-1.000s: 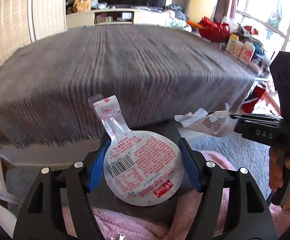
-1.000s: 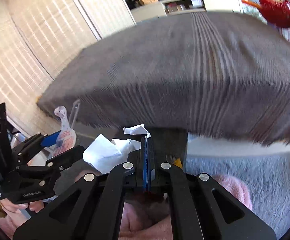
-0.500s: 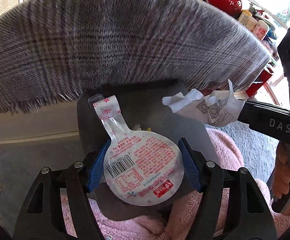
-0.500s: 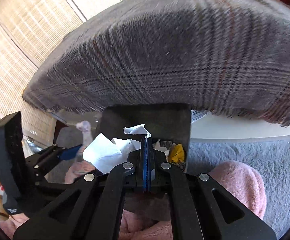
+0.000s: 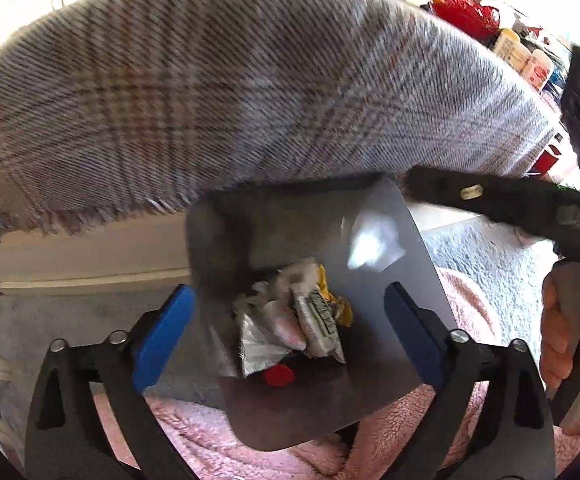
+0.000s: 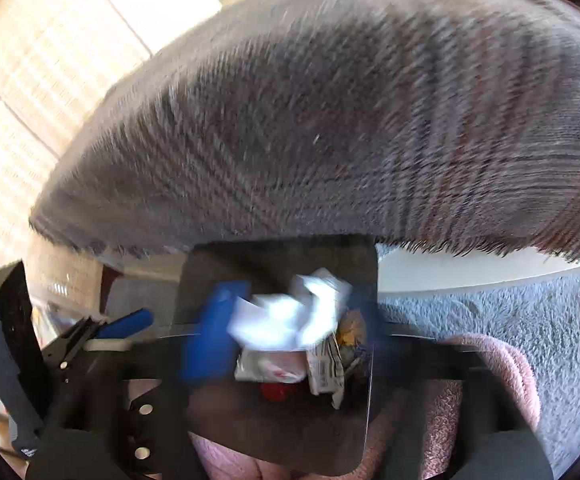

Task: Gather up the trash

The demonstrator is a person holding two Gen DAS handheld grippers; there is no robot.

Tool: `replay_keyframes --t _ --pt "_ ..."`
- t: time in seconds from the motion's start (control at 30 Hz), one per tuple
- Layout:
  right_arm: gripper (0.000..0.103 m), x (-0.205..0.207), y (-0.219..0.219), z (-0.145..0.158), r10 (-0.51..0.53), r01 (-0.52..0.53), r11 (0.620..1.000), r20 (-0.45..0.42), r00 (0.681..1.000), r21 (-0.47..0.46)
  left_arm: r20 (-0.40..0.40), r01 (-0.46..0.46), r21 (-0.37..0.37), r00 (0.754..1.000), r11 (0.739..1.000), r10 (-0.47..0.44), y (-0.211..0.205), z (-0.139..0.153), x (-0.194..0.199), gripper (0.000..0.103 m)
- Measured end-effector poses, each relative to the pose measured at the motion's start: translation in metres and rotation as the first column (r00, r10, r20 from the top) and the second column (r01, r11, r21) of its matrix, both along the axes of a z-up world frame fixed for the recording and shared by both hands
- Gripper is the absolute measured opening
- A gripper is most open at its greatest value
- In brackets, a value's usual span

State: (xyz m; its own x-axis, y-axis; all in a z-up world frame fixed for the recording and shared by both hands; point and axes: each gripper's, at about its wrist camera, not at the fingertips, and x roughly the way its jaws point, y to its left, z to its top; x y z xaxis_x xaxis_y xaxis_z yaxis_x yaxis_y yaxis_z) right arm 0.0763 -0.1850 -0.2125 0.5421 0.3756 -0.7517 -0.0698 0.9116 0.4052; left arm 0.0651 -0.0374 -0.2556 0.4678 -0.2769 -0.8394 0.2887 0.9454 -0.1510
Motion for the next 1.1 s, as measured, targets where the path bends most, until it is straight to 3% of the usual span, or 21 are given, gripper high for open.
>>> replay_keyframes --t 0.03,0.1,0.3,0.43,0.67,0.83,0.97,1.1 --pt "0.087 -0.002 -0.001 0.004 -0.005 0.005 1.0 0.012 1.0 -0.013 0.015 -0.006 0.005 1.0 1.0 0.006 0.003 0.006 -0.002 0.094" --pt "0.1 -0.008 -0.005 0.015 -0.026 0.027 0.999 0.043 0.999 -0.025 0.041 -0.015 0.006 0.999 1.0 0.014 0.011 0.015 -0.006 0.095" --pt "0.1 -0.027 -0.008 0.05 -0.03 0.047 0.992 0.14 0.99 -0.116 0.123 -0.038 0.006 0.992 0.999 0.037 0.021 0.048 -0.02 0.095" --pt "0.1 -0.04 -0.014 0.082 -0.056 0.094 0.984 0.234 0.971 -0.153 0.216 -0.061 0.016 0.975 0.998 0.057 0.025 0.085 -0.03 0.095" --pt "0.1 -0.067 -0.031 0.139 -0.106 0.195 0.965 0.418 0.902 -0.175 0.422 -0.118 0.025 0.901 0.993 0.097 0.027 0.159 -0.053 0.095" --pt "0.1 -0.094 -0.04 0.165 -0.145 0.276 0.943 0.518 0.843 -0.185 0.548 -0.186 0.013 0.823 0.982 0.149 0.035 0.195 -0.074 0.095" --pt "0.1 -0.108 -0.039 0.177 -0.151 0.336 0.915 0.582 0.799 -0.224 0.601 -0.2 -0.012 0.782 0.98 0.167 0.039 0.211 -0.087 0.095" --pt "0.1 -0.113 -0.034 0.192 -0.124 0.357 0.899 0.635 0.763 -0.253 0.655 -0.207 0.009 0.74 0.978 0.151 0.038 0.23 -0.093 0.095"
